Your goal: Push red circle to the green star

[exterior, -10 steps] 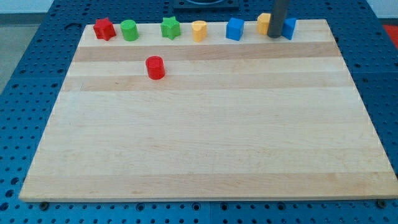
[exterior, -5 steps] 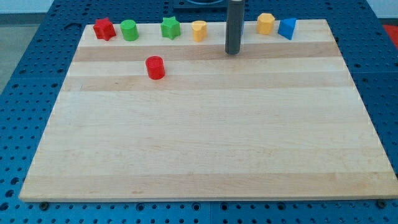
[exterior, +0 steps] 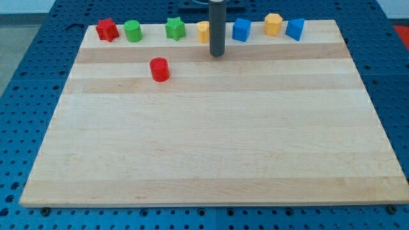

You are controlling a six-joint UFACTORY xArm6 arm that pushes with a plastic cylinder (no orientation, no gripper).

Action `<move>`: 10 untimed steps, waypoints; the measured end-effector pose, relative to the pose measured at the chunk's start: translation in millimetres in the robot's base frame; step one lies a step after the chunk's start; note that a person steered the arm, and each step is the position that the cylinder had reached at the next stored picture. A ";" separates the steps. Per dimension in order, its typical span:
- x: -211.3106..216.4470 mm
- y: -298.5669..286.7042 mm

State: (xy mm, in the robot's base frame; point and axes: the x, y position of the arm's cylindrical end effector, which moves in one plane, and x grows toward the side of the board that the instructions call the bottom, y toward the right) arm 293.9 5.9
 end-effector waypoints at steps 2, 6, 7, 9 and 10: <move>0.0 -7.6; 97.2 -127.2; 83.3 -150.8; 75.6 -183.0; 75.3 -187.9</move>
State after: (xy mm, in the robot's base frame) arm 369.2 -181.9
